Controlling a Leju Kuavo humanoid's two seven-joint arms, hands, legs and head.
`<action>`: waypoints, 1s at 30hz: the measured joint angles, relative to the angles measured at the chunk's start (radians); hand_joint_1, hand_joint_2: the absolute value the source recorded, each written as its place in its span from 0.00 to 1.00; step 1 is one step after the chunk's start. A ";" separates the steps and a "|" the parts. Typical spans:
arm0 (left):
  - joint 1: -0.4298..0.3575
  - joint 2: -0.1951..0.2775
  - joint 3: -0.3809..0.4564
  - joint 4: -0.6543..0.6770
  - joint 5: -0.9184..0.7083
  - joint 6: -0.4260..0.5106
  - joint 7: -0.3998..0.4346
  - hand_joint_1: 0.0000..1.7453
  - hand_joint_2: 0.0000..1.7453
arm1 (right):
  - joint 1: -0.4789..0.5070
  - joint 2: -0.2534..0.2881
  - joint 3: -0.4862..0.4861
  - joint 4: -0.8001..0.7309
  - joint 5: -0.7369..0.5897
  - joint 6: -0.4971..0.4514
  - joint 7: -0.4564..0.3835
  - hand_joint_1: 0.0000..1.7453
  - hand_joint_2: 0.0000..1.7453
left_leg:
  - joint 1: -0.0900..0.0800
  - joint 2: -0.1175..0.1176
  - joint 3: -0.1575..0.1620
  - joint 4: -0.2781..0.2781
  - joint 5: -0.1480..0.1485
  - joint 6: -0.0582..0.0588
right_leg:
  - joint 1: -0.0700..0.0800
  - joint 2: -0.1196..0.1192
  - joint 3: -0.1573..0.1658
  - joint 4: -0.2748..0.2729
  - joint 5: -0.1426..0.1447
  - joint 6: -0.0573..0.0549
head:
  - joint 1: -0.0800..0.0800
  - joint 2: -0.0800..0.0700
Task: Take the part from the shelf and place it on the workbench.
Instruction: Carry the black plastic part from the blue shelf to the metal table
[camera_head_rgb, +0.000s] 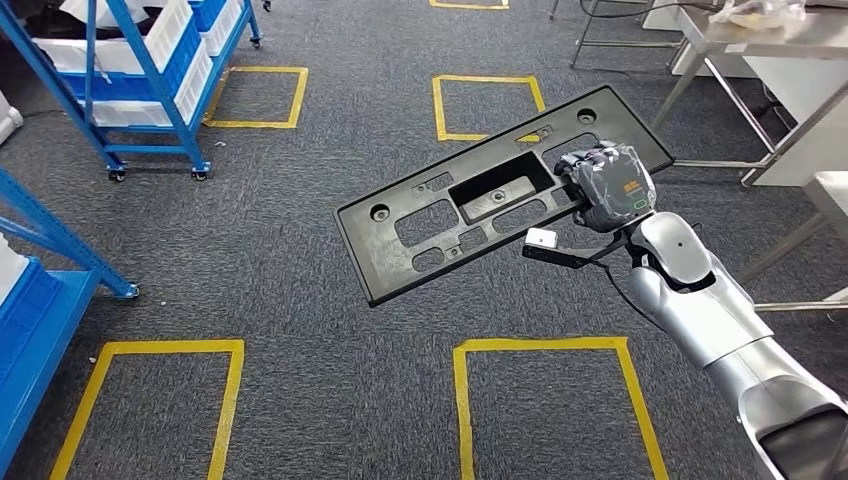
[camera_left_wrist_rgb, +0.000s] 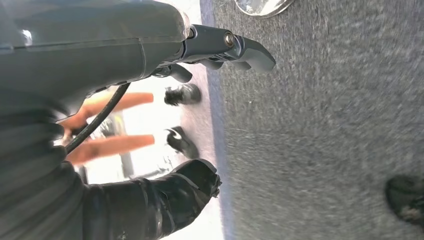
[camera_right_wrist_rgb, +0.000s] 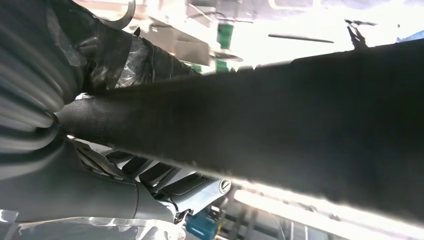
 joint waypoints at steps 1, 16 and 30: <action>0.002 0.000 -0.004 0.000 -0.008 0.008 0.000 0.00 1.00 | 0.011 0.000 -0.001 0.000 0.002 0.000 0.001 1.00 1.00 | 0.000 0.011 0.000 0.000 0.000 -0.001 | -0.008 -0.005 -0.014 0.027 -0.001 0.006 | 0.000 0.000; 0.014 -0.014 -0.113 0.000 -0.041 0.108 -0.017 0.00 1.00 | 0.146 -0.064 -0.106 -0.110 0.005 0.003 0.021 1.00 1.00 | 0.000 -0.020 -0.131 0.307 -0.160 -0.039 | 0.010 0.006 0.128 -0.255 0.118 -0.043 | -0.001 0.000; 0.003 -0.017 -0.059 0.000 0.017 -0.009 -0.022 0.00 1.00 | 0.105 -0.064 -0.107 -0.111 0.030 0.025 0.016 1.00 1.00 | -0.008 -0.014 -0.006 -0.003 0.003 0.007 | 0.000 0.000 0.005 -0.033 0.019 0.007 | 0.000 0.000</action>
